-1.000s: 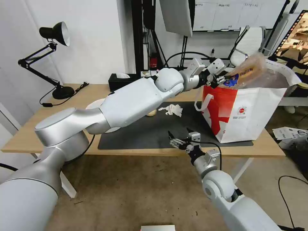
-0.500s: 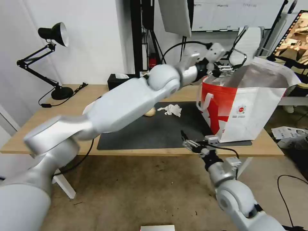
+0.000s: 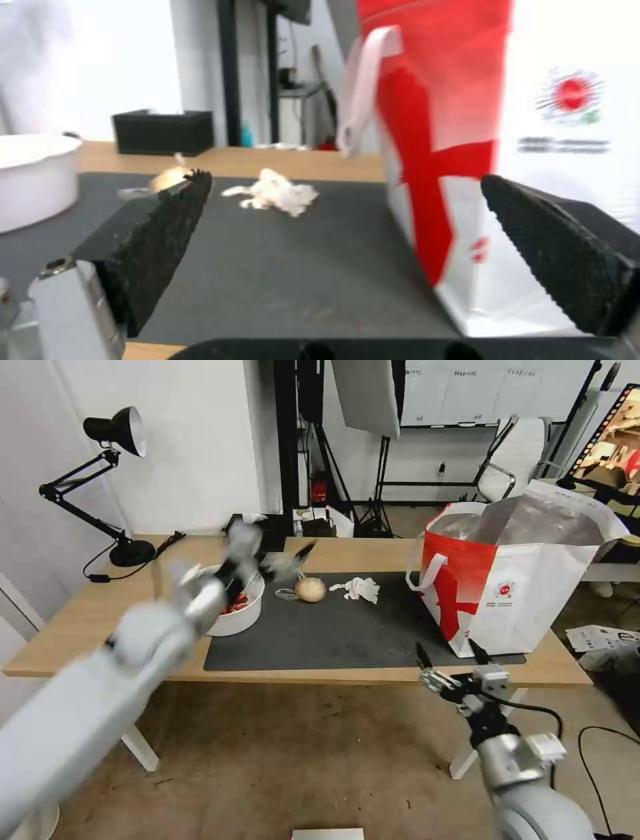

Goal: Pick up the trash from the table and place it into the takeout bag.

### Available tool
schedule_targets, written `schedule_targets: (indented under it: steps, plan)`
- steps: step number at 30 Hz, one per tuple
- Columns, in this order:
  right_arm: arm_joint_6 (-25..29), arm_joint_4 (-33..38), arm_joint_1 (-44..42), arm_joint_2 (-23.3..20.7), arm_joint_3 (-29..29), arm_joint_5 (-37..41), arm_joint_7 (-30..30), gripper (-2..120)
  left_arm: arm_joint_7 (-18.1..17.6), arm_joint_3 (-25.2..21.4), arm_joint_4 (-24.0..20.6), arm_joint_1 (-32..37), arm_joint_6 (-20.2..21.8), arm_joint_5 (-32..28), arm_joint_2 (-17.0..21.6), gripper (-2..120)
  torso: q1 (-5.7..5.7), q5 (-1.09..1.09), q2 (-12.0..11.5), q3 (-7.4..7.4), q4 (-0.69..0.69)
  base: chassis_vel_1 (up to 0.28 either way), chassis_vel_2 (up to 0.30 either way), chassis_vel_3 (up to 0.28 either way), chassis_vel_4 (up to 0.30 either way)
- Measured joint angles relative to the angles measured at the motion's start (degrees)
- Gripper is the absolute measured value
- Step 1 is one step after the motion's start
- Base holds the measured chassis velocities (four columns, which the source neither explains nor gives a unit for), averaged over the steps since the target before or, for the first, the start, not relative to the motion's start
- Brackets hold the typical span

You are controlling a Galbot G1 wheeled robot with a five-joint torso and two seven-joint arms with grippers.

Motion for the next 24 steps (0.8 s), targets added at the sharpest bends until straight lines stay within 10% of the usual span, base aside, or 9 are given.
schedule_targets:
  steps: [6,11,24]
  plan:
    - [4.8,-0.3,-6.3,4.3,0.4,-4.2,-0.2,100,-3.8,-11.1,-5.2,25.8,-6.5,15.3,-13.6,100,0.0,0.0,0.0,0.0,-0.01,0.0,0.0,0.0,0.0]
    - [8.5,-4.2,-7.8,7.6,-0.7,-5.9,-3.8,100,-3.9,-11.5,-2.6,36.0,-14.3,27.4,-24.1,100,0.0,0.03,0.0,0.01,-0.02,0.0,0.0,0.0,0.0]
    - [9.0,-6.2,-7.0,8.0,-1.4,-6.6,-5.6,100,-3.6,-10.4,-1.0,37.1,-15.3,29.3,-28.1,100,0.02,0.02,0.0,0.02,-0.02,0.0,0.0,0.0,0.0]
